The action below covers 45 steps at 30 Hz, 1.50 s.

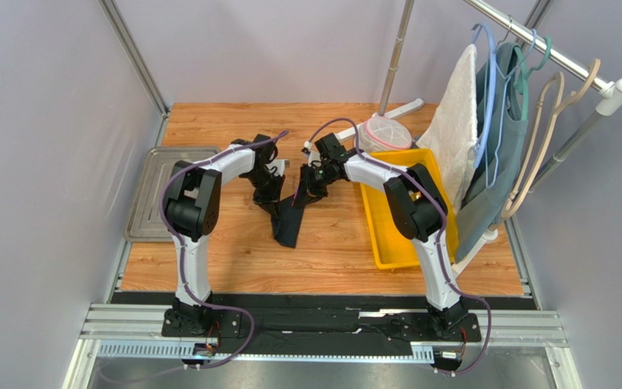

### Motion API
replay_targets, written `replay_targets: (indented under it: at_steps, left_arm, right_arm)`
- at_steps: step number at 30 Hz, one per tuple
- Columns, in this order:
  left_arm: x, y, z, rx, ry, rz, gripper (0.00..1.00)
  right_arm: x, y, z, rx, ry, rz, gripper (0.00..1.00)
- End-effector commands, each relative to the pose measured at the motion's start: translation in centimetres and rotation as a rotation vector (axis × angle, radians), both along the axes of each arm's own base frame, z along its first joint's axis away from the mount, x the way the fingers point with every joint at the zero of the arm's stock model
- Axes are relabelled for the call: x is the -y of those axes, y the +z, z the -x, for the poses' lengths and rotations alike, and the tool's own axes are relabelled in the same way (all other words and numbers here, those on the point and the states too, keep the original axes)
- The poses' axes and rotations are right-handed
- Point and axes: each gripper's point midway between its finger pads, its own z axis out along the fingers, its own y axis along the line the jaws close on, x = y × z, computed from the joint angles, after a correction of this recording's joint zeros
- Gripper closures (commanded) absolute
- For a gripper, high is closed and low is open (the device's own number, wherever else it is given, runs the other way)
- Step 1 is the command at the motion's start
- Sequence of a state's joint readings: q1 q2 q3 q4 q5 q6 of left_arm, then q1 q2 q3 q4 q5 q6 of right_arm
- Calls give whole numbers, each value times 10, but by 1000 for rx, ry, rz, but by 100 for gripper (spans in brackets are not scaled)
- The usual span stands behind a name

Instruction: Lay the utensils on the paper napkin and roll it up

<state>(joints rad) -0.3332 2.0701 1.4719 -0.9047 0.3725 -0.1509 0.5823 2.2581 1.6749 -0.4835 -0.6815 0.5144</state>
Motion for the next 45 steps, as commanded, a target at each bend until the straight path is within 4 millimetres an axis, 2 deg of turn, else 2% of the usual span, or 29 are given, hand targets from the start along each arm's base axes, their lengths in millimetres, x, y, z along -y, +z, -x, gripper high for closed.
replay_targets:
  at_steps: [1,14,17,20,21,25,28,31,35,41,45]
  left_arm:
    - [-7,1,-6,24,-42,-30,100]
    - [-6,2,-6,39,-39,-18,100]
    - [-4,13,-11,84,-28,8,100]
    - [1,32,-16,136,10,79,100]
    - [5,45,-21,179,13,111,100]
    - [23,72,-13,182,34,248,100]
    - [32,81,-2,140,49,317,100]
    - [42,84,7,106,65,393,100]
    - [52,76,18,39,98,463,100]
    - [62,64,20,29,150,502,100]
    - [73,62,13,51,205,553,100]
  right_arm:
    - [-10,3,-1,34,1,-20,89]
    - [-8,-43,0,-2,-20,58,93]
    - [-1,-55,3,-22,-32,98,94]
    - [5,-63,6,-32,-40,131,96]
    - [6,-65,7,-37,-41,137,96]
    - [10,-72,11,-55,-47,166,98]
    - [12,-72,9,-49,-58,179,99]
    - [13,-74,8,-52,-65,185,99]
    - [12,-74,8,-56,-68,184,100]
    - [13,-75,9,-62,-76,190,100]
    - [14,-75,9,-64,-86,196,100]
